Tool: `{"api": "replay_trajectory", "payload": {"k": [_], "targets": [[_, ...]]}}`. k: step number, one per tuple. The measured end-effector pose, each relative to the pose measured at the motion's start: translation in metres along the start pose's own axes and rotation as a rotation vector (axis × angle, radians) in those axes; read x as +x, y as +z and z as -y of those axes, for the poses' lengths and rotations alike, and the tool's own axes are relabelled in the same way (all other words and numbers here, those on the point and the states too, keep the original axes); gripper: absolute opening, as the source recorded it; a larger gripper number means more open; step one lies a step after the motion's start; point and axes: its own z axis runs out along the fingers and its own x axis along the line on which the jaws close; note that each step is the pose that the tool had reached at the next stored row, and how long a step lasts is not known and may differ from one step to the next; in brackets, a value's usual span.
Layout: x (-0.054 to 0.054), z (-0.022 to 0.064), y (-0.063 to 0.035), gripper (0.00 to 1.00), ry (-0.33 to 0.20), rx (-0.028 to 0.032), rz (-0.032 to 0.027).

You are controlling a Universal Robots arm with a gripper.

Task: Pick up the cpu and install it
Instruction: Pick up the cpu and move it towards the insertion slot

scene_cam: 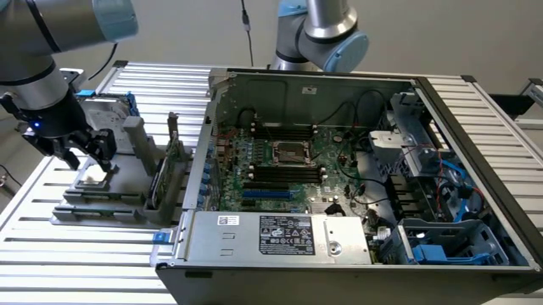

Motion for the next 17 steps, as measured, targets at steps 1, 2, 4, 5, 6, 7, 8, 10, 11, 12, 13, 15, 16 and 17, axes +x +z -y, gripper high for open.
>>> {"api": "replay_trajectory", "payload": {"k": [1, 2, 4, 5, 6, 7, 8, 10, 11, 12, 13, 15, 16, 17], "targets": [[0.001, 0.0, 0.0012, 0.65, -0.001, -0.0005, 0.0], [0.001, 0.0001, 0.0027, 0.65, -0.002, -0.0012, 0.0001], [0.001, 0.0003, 0.0051, 0.65, -0.005, -0.0027, -0.0003], [0.001, 0.0004, 0.0065, 0.65, -0.008, -0.0035, -0.0004], [0.001, 0.0006, 0.0076, 0.65, -0.01, -0.0043, -0.0008], [0.001, 0.0008, 0.0085, 0.65, -0.012, -0.0053, -0.0011], [0.001, 0.001, 0.0096, 0.65, -0.014, -0.0064, -0.0015], [0.001, 0.0015, 0.0116, 0.65, -0.019, -0.0085, -0.0025], [0.001, 0.0018, 0.0126, 0.65, -0.02, -0.0095, -0.0029], [0.001, 0.002, 0.0136, 0.65, -0.022, -0.0104, -0.0035], [0.001, 0.0022, 0.0146, 0.65, -0.023, -0.0115, -0.004], [0.001, 0.0025, 0.0163, 0.65, -0.025, -0.0141, -0.0053], [0.001, 0.0025, 0.0171, 0.65, -0.026, -0.0158, -0.0062], [0.001, 0.0026, 0.0176, 0.65, -0.026, -0.0177, -0.0074]]}}
